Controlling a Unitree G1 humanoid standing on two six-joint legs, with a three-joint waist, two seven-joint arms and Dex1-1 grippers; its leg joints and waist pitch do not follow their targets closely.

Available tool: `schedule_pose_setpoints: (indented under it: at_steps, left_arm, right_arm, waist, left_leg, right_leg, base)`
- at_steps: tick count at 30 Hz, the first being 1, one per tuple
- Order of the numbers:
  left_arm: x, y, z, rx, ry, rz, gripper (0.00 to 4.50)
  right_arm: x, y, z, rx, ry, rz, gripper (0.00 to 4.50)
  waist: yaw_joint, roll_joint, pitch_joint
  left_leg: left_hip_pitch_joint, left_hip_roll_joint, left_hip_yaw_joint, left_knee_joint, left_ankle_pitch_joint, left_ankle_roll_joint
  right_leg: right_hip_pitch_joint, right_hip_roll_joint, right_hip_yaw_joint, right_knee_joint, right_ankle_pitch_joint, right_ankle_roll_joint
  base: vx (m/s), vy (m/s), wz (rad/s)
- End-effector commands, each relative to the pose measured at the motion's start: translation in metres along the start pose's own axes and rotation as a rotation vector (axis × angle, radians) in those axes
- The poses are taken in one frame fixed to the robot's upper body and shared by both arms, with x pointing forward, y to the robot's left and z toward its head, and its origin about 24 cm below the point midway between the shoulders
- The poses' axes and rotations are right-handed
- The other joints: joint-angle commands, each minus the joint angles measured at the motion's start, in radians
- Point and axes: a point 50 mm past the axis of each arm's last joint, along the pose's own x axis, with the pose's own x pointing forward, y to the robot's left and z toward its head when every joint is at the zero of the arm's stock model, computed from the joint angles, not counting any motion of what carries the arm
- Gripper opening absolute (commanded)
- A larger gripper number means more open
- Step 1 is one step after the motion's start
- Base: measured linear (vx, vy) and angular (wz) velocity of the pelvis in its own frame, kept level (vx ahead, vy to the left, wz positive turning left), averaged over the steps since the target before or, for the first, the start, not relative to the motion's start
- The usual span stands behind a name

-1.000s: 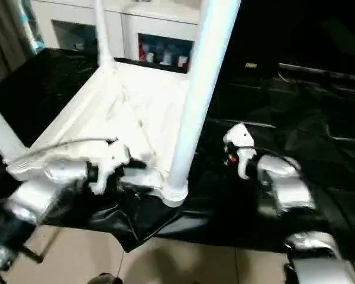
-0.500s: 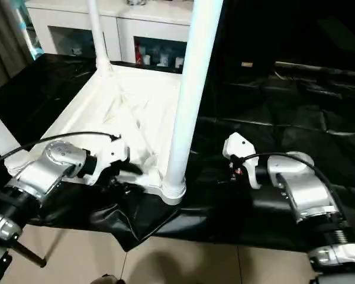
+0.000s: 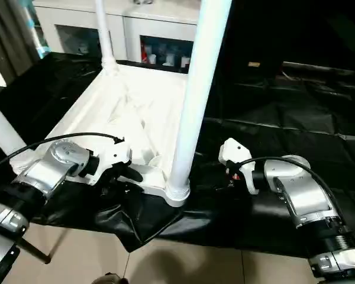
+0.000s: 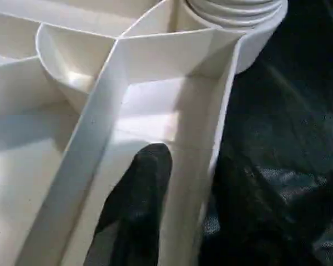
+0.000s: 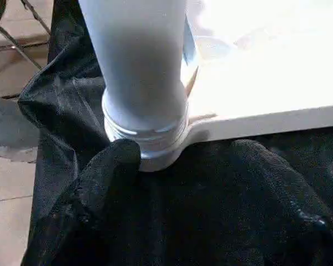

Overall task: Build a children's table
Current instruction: Rotate table base

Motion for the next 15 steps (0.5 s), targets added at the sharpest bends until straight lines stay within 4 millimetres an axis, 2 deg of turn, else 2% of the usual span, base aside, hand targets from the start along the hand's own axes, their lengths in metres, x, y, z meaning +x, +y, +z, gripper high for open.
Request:
schedule_pose_setpoints:
  at_steps: [1,2,7,9,10,12,15]
  left_arm:
    - [-0.004,0.005,0.004,0.007,0.020,0.027,1.16]
    - [-0.004,0.005,0.005,-0.007,0.008,0.034,1.11]
    - [-0.005,0.009,0.008,-0.107,-0.064,0.087,0.69]
    - [-0.004,0.011,0.009,-0.164,-0.103,0.147,0.52]
    - [-0.002,0.012,0.009,-0.192,-0.117,0.193,0.47]
    - [0.001,0.013,0.003,-0.247,-0.112,0.301,0.45]
    - [0.003,0.011,-0.001,-0.282,-0.103,0.357,0.31]
  right_arm:
    - [-0.001,0.002,-0.001,-0.002,0.016,0.003,3.07]
    - [-0.001,0.002,-0.002,-0.001,0.015,0.001,3.07]
    - [0.000,0.002,-0.003,0.009,-0.001,-0.021,3.07]
    - [0.002,0.000,-0.004,0.012,-0.019,-0.068,3.07]
    - [0.004,-0.003,-0.004,0.013,-0.030,-0.103,3.07]
    - [0.007,-0.011,-0.005,0.020,-0.048,-0.202,3.07]
    - [0.009,-0.014,-0.005,0.028,-0.057,-0.248,3.07]
  waist:
    - [0.003,0.008,-0.072]
    - [0.003,0.011,-0.071]
    - [0.002,0.009,-0.066]
    - [-0.004,0.003,-0.067]
    - [-0.004,0.005,-0.066]
    - [-0.018,0.004,-0.067]
    - [-0.039,0.008,-0.070]
  left_leg:
    - [0.036,0.059,-0.039,-0.080,-0.389,-0.034]
    - [0.035,0.060,-0.040,-0.081,-0.396,-0.037]
    - [0.044,0.057,-0.041,-0.077,-0.435,-0.039]
    - [0.035,0.058,-0.046,-0.081,-0.429,-0.040]
    - [0.035,0.058,-0.048,-0.082,-0.428,-0.040]
    - [0.025,0.057,-0.054,-0.085,-0.435,-0.050]
    - [0.007,0.055,-0.065,-0.092,-0.420,-0.049]
  right_leg:
    - [0.031,-0.069,0.036,-0.088,-0.419,-0.208]
    - [0.031,-0.071,0.037,-0.089,-0.427,-0.207]
    - [0.022,-0.072,0.033,-0.102,-0.510,-0.193]
    - [0.029,-0.074,0.028,-0.103,-0.542,-0.172]
    - [0.029,-0.075,0.026,-0.103,-0.545,-0.169]
    - [0.033,-0.077,0.017,-0.103,-0.549,-0.162]
    - [0.053,-0.076,0.004,-0.102,-0.516,-0.142]
  base:
    - [0.000,0.000,0.00]
    - [0.000,0.000,0.00]
    - [0.000,0.000,0.00]
    - [0.000,0.000,0.00]
    - [0.000,0.000,0.00]
    - [0.000,0.000,0.00]
    - [-0.007,0.020,-0.23]
